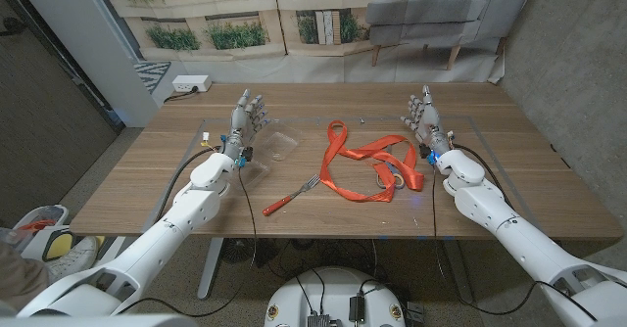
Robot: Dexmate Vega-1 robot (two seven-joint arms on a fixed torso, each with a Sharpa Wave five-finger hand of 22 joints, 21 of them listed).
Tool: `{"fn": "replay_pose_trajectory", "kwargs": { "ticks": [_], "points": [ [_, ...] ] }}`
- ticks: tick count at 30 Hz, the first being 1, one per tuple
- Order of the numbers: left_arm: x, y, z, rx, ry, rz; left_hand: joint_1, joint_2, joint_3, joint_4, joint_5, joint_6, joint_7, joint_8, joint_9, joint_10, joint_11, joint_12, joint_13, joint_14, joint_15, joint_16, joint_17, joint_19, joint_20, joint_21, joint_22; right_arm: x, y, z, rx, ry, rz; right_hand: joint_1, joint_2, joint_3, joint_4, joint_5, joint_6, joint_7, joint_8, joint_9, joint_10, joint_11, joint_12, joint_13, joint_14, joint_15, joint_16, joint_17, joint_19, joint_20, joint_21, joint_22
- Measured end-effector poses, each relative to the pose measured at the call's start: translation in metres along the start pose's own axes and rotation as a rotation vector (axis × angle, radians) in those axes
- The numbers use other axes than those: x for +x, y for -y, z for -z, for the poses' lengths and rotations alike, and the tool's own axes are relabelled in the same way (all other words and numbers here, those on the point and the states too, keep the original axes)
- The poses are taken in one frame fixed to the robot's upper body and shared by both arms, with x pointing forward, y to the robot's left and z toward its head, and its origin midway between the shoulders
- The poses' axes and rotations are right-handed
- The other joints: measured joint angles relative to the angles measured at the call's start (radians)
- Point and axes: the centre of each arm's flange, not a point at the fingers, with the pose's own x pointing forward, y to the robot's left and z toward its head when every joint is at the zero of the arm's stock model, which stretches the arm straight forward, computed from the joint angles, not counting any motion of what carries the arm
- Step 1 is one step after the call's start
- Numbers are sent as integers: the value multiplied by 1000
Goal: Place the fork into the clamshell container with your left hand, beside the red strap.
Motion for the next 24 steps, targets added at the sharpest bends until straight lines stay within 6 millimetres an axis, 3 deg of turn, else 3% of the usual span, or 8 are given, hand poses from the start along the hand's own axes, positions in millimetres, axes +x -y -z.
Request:
{"fn": "replay_pose_trajectory", "kwargs": {
  "ticks": [17,24],
  "points": [
    [-3,2,-4,4,15,-7,5,-5,0,0,0,6,-5,4,0,0,0,0,0,-13,2,0,0,-4,3,0,0,0,1,2,3,-5,-13,0,0,0,0,0,0,0,4,0,0,0,0,2,0,0,0,0,0,0,0,0],
    [-4,4,-6,41,14,-15,22,-15,1,-16,0,6,-5,4,0,0,0,0,0,-18,7,0,0,-13,2,0,0,-1,1,2,0,2,-12,9,9,0,0,0,0,0,4,0,11,-11,4,2,7,-7,0,-3,0,0,0,0]
  ]
}}
